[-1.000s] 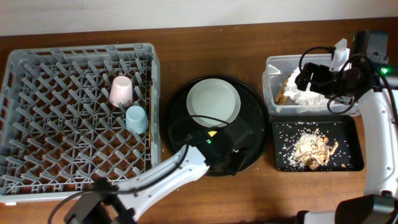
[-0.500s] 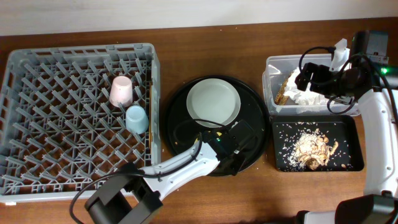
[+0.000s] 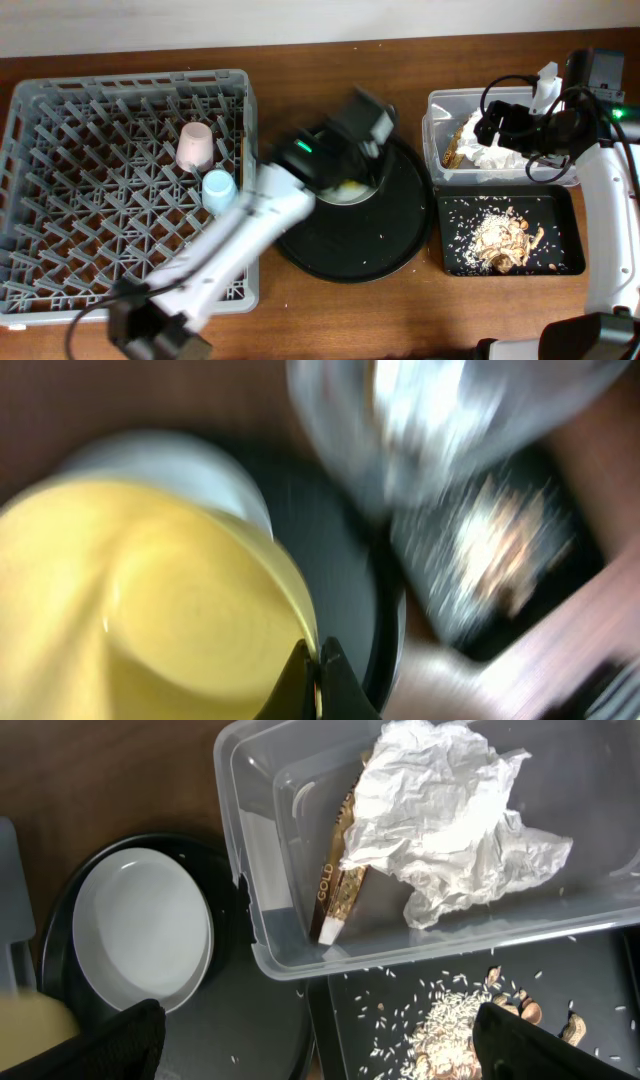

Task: Sort waste into correct bins and load items into the dishwasher rack
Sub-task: 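Grasp the yellow bowl and place it in the rack with the left gripper, then grasp the white plate and stand it upright in the rack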

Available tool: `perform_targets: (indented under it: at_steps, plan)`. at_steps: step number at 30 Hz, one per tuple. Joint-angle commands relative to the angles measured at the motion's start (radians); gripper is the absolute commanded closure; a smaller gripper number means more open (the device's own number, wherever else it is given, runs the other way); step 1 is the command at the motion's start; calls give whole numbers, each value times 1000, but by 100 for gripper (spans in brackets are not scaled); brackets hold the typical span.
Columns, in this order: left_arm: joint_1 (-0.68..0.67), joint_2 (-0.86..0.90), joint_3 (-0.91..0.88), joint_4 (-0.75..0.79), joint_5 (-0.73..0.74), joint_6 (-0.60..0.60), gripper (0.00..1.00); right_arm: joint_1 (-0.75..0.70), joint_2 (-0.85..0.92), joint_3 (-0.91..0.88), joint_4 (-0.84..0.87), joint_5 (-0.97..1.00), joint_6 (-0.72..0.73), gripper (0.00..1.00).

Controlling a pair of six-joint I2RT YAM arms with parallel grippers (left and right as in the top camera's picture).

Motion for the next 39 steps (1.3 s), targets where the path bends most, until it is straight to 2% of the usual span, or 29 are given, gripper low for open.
perform_targets:
  at_steps: [1,4,5,6,8,10,14,22,25,26,27,28,29,30,35,37,39]
  plan:
    - [262,-52,166,20,341,21,100,-3,3,8,2,9,7,1]
    - [560,6,166,167,715,-82,100,-3,3,8,2,9,7,1]
    - [603,30,166,193,785,-99,100,-3,3,8,2,9,7,1]
    - [702,111,166,278,959,-156,100,-3,3,8,2,9,7,1]
    - [766,207,166,402,1109,-238,100,-3,3,8,2,9,7,1]
    - [825,364,166,599,1288,-425,100,-3,3,8,2,9,7,1]
    - [889,540,166,728,1377,-573,100,-3,3,8,2,8,7,1]
    - [1014,595,166,724,1390,-568,98,-3,3,8,2,9,7,1]
    - [1042,595,166,728,1358,-554,79,-3,3,8,2,9,8,1]
    - [1056,595,166,727,1350,-518,51,-3,3,8,2,9,7,1]
    - [1069,595,166,725,1345,-499,38,-3,3,8,2,9,7,1]
    - [1086,595,166,725,1341,-496,34,-3,3,8,2,8,7,1]
    - [1100,595,166,727,1335,-496,22,-3,3,8,2,8,7,1]
    - [1123,595,166,727,1321,-496,1,-3,3,8,2,9,7,1]
    - [1205,555,166,700,1302,-507,1,-3,3,8,2,9,7,1]
    - [1197,469,166,699,1291,-504,1,-3,3,8,2,8,7,1]
    - [1156,331,166,624,1241,-430,1,-3,3,8,2,9,8,1]
